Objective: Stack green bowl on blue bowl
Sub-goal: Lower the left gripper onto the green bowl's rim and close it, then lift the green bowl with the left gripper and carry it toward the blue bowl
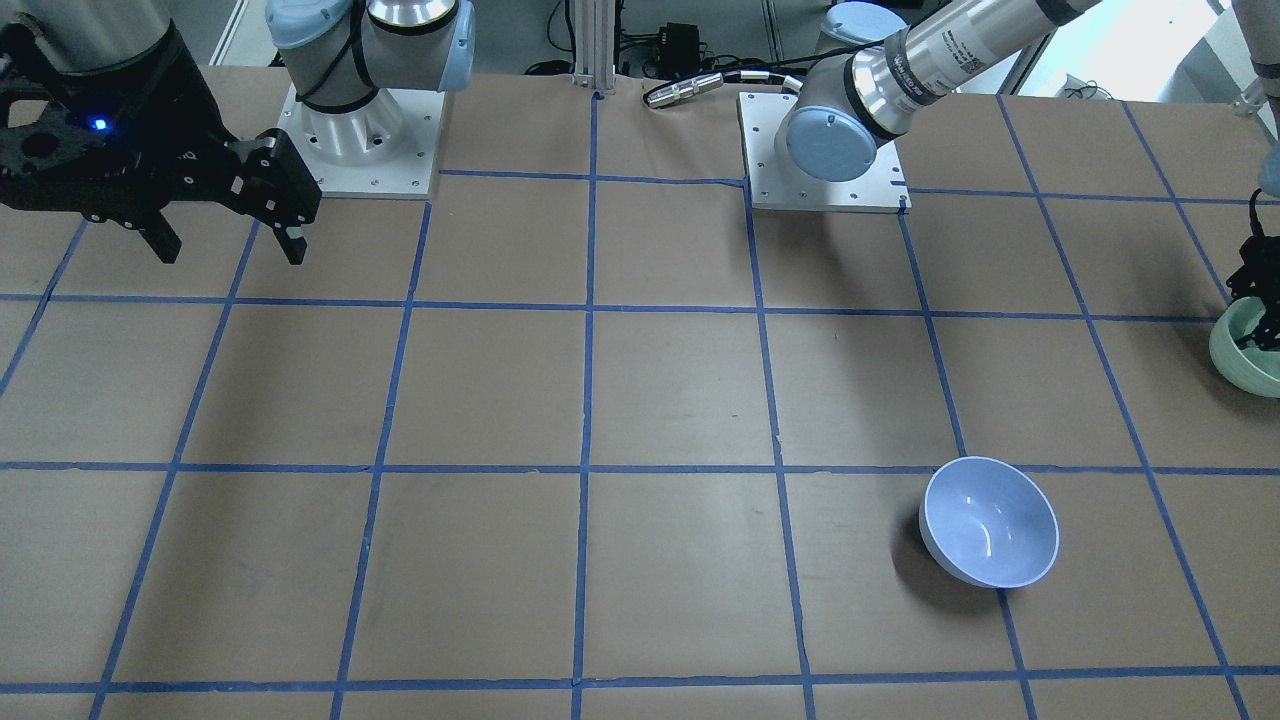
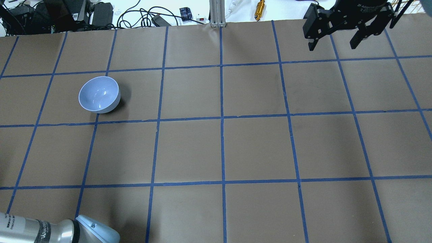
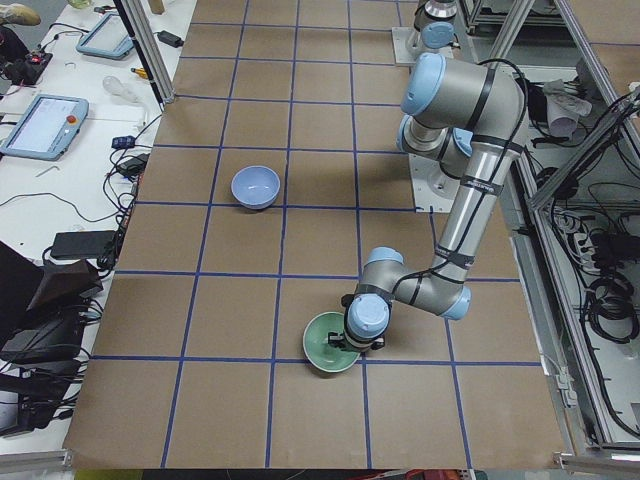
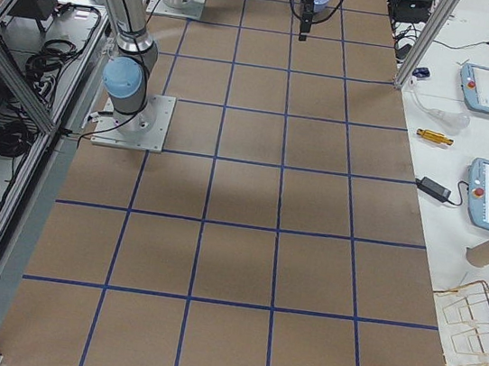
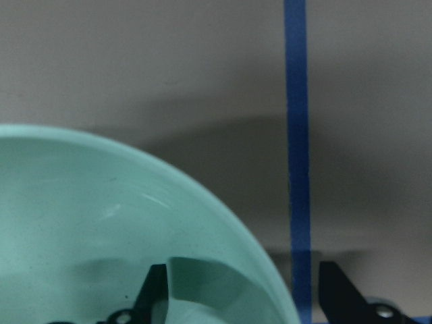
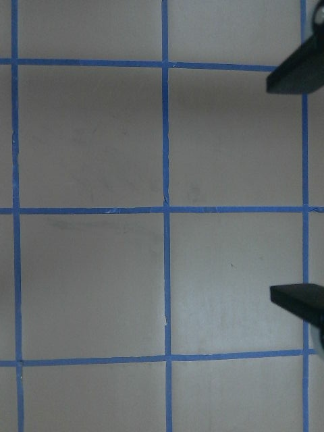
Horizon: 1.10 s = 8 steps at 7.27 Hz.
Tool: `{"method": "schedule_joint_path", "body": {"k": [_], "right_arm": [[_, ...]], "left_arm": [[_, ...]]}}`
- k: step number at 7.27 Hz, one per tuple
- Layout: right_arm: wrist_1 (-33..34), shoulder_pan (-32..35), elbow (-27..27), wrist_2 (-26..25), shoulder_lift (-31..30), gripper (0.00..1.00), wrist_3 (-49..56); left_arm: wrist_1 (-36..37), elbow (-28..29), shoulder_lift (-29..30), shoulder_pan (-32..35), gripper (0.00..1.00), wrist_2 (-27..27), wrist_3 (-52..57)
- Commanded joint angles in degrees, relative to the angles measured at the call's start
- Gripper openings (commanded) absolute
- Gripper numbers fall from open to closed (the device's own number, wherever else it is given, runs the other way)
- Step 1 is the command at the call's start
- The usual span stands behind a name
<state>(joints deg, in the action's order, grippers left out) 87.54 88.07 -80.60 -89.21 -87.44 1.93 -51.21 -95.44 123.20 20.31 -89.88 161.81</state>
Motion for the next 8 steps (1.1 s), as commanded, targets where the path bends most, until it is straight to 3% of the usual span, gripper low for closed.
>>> {"method": "schedule_joint_path", "body": {"k": [1, 6, 8], "right_arm": [[0.00, 0.00, 0.00, 0.00, 0.07, 1.00, 0.00], [0.00, 0.00, 0.00, 0.00, -0.01, 1.00, 0.00], [0.00, 0.00, 0.00, 0.00, 0.07, 1.00, 0.00]], "left_arm": [[0.06, 0.08, -0.24, 0.00, 0.00, -0.12, 0.09], [0.06, 1.13, -3.39, 0.52, 0.00, 0.23, -0.96], [-6.13, 4.19, -7.60, 4.45, 0.00, 0.67, -6.91]]}}
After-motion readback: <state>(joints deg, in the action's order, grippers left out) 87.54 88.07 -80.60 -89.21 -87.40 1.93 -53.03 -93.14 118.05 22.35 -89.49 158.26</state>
